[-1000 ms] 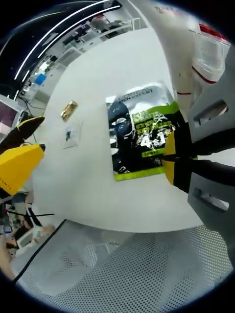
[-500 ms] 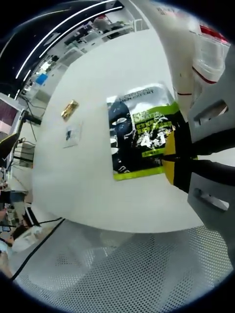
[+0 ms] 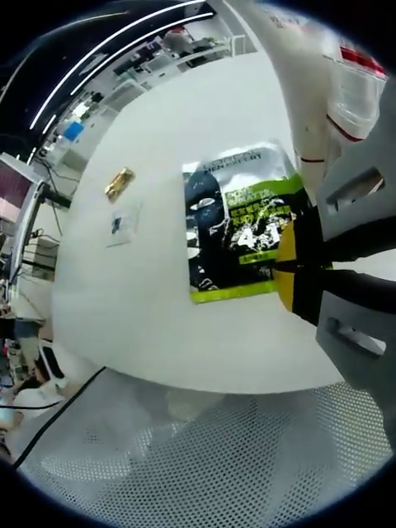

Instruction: Arrange the skincare products in the storage area until every visible bottle or jar stands upright without overlapping.

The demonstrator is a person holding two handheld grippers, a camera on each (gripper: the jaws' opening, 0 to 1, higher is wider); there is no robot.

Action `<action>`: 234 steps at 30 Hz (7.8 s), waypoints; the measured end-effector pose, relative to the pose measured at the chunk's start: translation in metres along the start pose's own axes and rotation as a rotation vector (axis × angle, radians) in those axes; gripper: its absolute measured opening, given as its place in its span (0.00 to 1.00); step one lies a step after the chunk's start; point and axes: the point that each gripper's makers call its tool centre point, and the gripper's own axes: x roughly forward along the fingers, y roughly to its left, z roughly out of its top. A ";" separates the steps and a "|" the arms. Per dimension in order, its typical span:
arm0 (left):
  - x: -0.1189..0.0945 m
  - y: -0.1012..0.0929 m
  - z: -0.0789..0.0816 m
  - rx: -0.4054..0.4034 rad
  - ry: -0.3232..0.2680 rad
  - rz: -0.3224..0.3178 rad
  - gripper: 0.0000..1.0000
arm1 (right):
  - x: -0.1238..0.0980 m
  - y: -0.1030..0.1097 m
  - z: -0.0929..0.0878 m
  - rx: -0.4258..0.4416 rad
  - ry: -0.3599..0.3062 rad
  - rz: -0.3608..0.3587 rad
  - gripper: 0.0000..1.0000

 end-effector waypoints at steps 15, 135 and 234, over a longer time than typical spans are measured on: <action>-0.005 0.001 -0.008 0.009 -0.017 0.034 0.93 | 0.000 0.000 0.001 -0.052 0.011 -0.023 0.02; -0.001 -0.005 -0.028 -0.018 0.095 -0.019 0.91 | -0.139 -0.029 -0.020 0.692 -0.386 -0.389 1.00; 0.086 0.148 -0.096 -0.019 0.361 0.149 0.52 | -0.161 -0.030 0.073 0.528 -0.573 -0.245 0.53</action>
